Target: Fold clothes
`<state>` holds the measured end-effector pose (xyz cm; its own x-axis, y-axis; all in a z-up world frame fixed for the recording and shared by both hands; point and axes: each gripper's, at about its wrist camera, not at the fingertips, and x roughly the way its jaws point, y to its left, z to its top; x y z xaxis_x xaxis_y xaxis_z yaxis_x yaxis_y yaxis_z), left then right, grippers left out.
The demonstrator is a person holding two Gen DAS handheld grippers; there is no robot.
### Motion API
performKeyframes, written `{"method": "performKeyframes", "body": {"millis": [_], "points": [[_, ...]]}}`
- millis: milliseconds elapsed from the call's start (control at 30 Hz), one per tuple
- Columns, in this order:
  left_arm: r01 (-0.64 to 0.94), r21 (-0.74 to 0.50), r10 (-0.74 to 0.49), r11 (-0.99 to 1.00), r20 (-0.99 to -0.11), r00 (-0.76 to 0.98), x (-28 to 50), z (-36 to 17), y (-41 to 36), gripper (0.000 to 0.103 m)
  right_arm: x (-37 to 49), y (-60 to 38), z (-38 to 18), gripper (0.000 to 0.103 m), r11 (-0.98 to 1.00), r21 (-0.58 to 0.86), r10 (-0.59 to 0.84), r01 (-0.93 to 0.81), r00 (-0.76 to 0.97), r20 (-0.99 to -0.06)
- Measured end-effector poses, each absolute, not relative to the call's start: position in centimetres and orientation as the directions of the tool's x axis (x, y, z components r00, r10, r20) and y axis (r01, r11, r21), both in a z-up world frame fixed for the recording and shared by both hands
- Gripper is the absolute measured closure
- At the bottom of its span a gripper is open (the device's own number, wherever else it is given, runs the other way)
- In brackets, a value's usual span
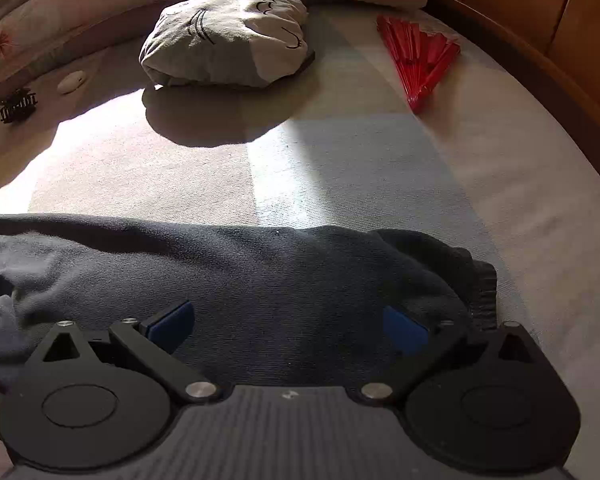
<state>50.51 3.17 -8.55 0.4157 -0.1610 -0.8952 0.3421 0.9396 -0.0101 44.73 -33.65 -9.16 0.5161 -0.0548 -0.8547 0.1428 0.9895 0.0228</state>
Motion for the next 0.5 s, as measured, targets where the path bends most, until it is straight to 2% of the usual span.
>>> {"method": "performKeyframes", "body": {"millis": [133,233,500], "points": [[0.298,0.017,-0.117,0.954,-0.898,0.424,50.1,-8.2,4.2,0.022,46.9,-36.8,-11.2,0.000,0.977,0.019,-0.097,0.212,0.524,-0.846],[0.284,0.032,-0.104,0.958,-0.886,0.452,49.2,-6.8,5.0,0.023,47.9,-37.5,-10.4,0.000,0.972,0.027,-0.099,0.233,0.511,-0.854],[0.305,0.035,-0.124,0.952,-0.865,0.486,45.2,-3.4,6.4,0.022,39.0,-32.9,-6.1,0.000,1.000,0.024,0.029,-0.016,0.455,-0.890]]}}
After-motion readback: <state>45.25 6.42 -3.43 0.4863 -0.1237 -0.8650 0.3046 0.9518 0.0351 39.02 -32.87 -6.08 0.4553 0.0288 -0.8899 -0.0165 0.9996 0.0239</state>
